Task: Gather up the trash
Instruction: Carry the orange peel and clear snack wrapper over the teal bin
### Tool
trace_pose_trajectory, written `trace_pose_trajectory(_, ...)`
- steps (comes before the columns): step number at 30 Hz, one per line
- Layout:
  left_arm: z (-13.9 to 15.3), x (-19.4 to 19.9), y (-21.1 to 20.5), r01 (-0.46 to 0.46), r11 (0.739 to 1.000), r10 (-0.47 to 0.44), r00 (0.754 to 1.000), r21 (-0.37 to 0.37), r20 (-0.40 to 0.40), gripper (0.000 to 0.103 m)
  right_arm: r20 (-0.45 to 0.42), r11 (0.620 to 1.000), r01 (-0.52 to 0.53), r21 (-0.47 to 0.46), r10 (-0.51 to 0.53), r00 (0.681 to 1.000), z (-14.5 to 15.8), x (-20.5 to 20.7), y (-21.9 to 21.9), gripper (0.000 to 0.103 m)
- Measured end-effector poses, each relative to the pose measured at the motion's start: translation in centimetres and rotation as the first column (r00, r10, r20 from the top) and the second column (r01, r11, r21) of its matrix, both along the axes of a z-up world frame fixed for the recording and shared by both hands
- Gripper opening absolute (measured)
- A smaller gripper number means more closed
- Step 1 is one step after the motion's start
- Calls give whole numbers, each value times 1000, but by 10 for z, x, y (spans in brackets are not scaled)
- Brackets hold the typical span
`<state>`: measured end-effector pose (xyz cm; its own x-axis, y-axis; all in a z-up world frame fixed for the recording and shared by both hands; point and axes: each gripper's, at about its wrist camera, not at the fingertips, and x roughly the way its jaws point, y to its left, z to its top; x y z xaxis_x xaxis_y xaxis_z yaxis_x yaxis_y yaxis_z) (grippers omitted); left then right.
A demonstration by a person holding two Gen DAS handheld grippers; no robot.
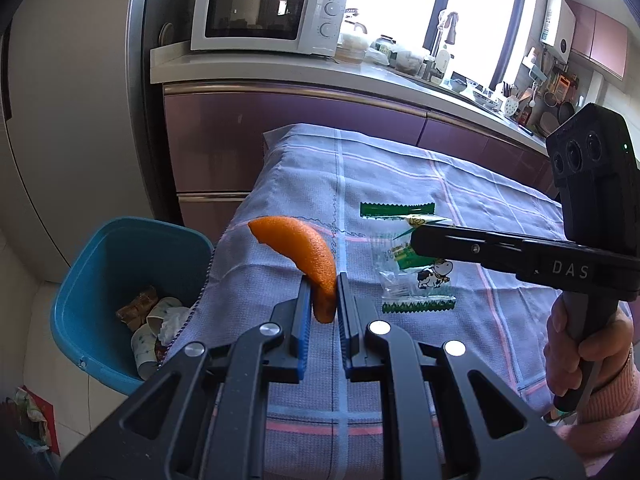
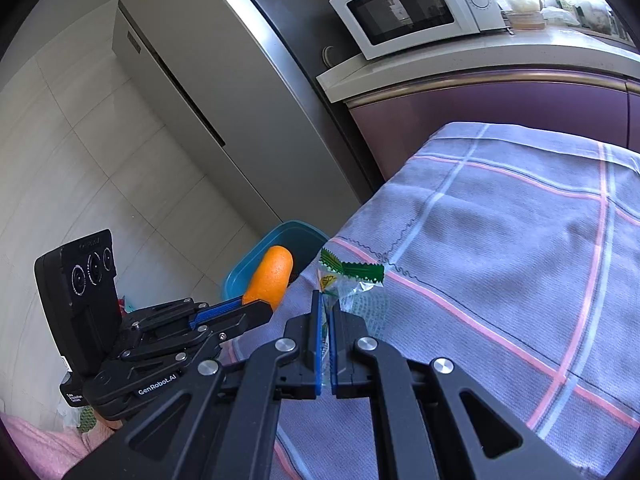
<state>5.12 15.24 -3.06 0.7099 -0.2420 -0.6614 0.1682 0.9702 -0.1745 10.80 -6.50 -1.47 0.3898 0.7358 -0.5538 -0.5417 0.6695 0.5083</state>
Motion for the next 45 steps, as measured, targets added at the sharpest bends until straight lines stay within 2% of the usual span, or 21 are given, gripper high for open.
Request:
trace_pose_trajectory(15, 4, -3, 25, -52, 999, 52, 999, 1, 6, 13, -2, 998, -65, -10, 65, 998, 5, 8, 39, 2)
trace_pose_trajectory(45, 0, -7, 68, -156, 988, 156, 988, -11, -3, 13, 5, 990, -140, -34, 140, 990, 5, 18, 89, 2)
